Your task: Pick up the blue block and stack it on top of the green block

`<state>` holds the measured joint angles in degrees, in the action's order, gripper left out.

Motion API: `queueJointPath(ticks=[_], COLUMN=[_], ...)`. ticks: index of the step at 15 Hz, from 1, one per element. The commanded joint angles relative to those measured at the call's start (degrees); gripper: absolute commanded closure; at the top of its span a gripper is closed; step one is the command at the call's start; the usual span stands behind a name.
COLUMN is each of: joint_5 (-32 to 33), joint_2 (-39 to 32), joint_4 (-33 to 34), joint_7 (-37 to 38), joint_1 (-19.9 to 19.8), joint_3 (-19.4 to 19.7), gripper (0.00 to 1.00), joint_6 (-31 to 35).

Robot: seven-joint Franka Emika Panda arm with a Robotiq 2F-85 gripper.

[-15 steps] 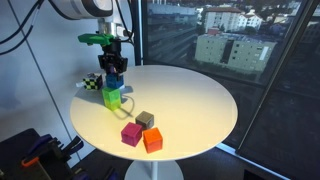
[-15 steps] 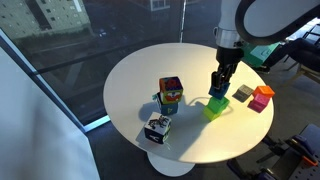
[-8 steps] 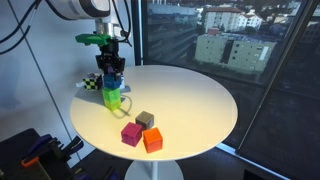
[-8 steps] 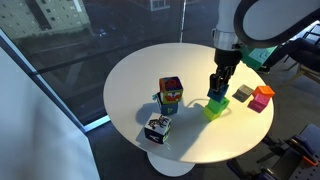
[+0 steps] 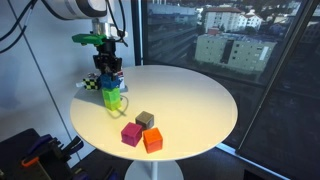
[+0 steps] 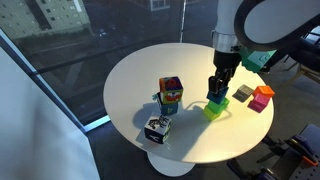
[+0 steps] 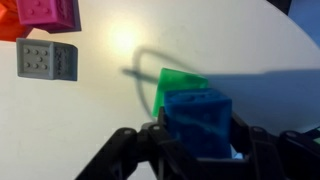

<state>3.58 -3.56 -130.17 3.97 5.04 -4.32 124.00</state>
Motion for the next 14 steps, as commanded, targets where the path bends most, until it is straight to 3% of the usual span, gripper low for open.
queueJointPath(ticks=[1,14], joint_5=[0.1,0.6], joint_2=[3.0,3.3], joint_4=[-1.9,-2.0], joint_7=[1.3,1.1], joint_1=[-0.1,-0.8], joint_3=[0.1,0.6], gripper=[0.68,0.68], joint_6=[-0.8,0.2])
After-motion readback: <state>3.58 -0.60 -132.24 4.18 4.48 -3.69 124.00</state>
